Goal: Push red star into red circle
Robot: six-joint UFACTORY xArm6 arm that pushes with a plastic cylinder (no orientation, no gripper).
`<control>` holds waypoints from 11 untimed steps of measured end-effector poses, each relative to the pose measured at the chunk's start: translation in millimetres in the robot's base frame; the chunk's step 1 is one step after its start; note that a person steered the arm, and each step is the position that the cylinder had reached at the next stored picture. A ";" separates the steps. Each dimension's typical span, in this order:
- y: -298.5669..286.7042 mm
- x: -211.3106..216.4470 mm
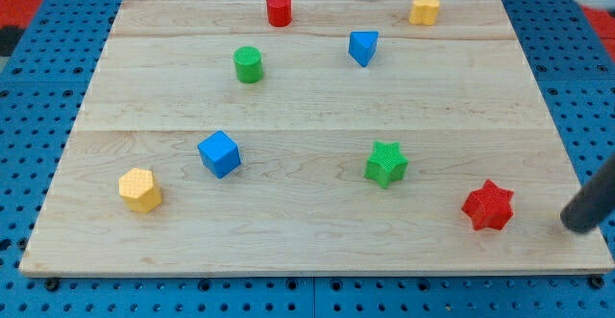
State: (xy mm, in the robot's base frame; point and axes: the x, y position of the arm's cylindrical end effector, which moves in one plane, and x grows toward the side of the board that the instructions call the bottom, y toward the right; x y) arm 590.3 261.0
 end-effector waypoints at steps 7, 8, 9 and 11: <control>-179.2 -129.5; -260.0 -202.9; -279.0 -258.9; -281.1 -319.8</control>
